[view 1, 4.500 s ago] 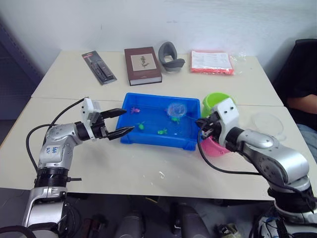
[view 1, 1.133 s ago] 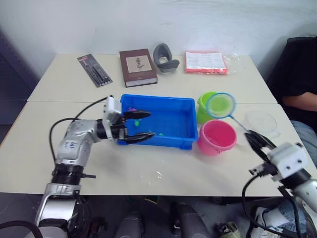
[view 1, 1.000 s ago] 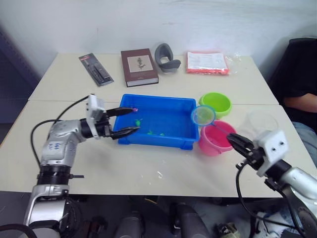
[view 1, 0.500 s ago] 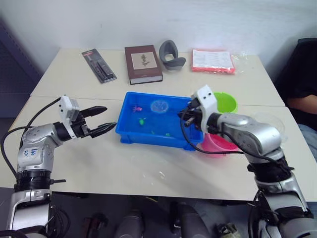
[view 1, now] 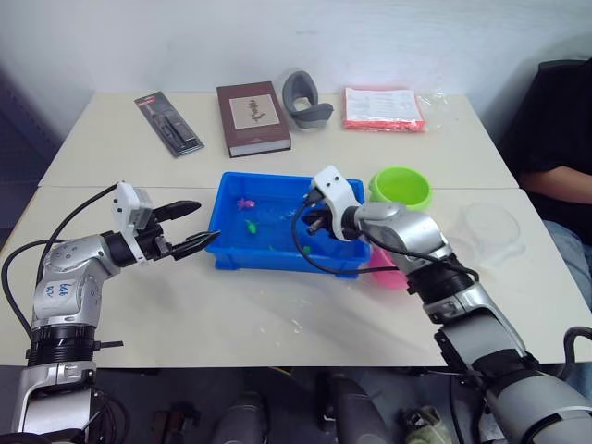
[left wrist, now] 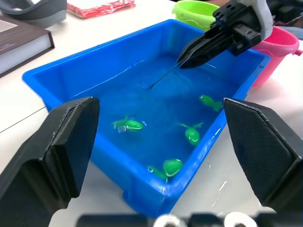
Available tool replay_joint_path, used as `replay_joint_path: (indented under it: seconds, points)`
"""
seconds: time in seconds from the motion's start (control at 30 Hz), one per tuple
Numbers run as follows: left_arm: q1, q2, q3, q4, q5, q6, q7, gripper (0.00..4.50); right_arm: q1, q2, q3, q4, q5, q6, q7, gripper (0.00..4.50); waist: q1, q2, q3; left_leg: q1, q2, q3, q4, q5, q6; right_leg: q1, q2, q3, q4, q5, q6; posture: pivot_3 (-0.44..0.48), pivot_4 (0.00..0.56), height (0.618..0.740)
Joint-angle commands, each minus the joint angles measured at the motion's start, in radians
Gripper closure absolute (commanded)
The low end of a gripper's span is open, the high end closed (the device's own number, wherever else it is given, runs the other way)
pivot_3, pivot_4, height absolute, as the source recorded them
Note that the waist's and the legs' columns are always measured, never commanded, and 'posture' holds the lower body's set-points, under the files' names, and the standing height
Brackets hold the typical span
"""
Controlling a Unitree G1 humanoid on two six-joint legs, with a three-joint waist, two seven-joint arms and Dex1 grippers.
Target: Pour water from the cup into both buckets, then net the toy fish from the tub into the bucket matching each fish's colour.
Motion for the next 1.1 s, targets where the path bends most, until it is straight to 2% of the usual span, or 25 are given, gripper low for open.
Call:
replay_joint_path:
  seconds: [0.03, 0.27, 0.4, 0.53, 0.7, 0.8, 1.1]
  points:
    - [0.009, 0.002, 0.008, -0.060, -0.010, 0.015, 0.017, 0.03, -0.085, 0.088, 0.005, 0.138, -0.084, -0.172, 0.030, 4.50, -0.006, 0.000, 0.000, 0.000, 0.000, 0.000, 0.000, 0.000, 0.000, 0.000, 0.000, 0.000, 0.000, 0.000, 0.000, 0.000, 0.150, 0.740]
    - [0.022, 0.003, 0.011, -0.086, -0.013, 0.035, 0.034, 0.03, -0.096, 0.147, -0.032, 0.223, -0.110, -0.309, 0.057, 4.50, -0.018, 0.000, 0.000, 0.000, 0.000, 0.001, 0.000, 0.000, -0.001, -0.001, 0.000, 0.000, 0.001, 0.000, 0.000, 0.000, 0.150, 0.740]
    - [0.034, 0.011, 0.019, -0.077, -0.011, 0.034, 0.036, 0.03, -0.056, 0.135, -0.053, 0.165, -0.118, -0.341, 0.087, 4.50, -0.024, 0.000, 0.000, 0.000, 0.000, 0.001, 0.000, 0.000, -0.001, -0.001, 0.000, 0.000, 0.001, 0.000, 0.000, 0.000, 0.150, 0.740]
    - [0.039, 0.012, 0.025, -0.072, -0.021, 0.030, 0.021, 0.03, 0.027, 0.093, -0.071, 0.004, -0.108, -0.327, 0.126, 4.50, -0.023, 0.000, 0.000, 0.000, 0.000, 0.001, 0.000, 0.000, -0.001, -0.001, -0.001, 0.000, 0.001, 0.000, 0.000, 0.000, 0.150, 0.740]
    - [0.036, 0.007, 0.024, -0.063, -0.042, 0.015, -0.028, 0.03, 0.203, -0.008, -0.102, -0.324, -0.056, -0.232, 0.182, 4.50, -0.017, 0.000, 0.000, 0.000, 0.000, 0.001, 0.000, 0.000, -0.001, -0.001, -0.001, 0.000, 0.001, 0.000, 0.000, 0.000, 0.150, 0.740]
    - [0.026, -0.002, 0.009, -0.056, -0.053, 0.011, -0.069, 0.03, 0.310, -0.077, -0.152, -0.510, -0.013, -0.161, 0.185, 4.50, -0.014, 0.000, 0.000, 0.000, 0.000, 0.001, 0.000, 0.000, -0.001, -0.001, -0.002, -0.001, 0.000, 0.000, 0.000, 0.000, 0.150, 0.740]
    - [-0.012, -0.068, -0.086, -0.109, -0.066, 0.028, -0.143, 0.03, 0.566, -0.177, -0.348, -0.863, 0.099, -0.038, 0.153, 4.50, 0.007, 0.000, 0.000, 0.001, 0.000, 0.002, 0.000, -0.001, 0.000, 0.000, -0.002, -0.001, 0.000, 0.000, 0.000, 0.000, 0.150, 0.740]
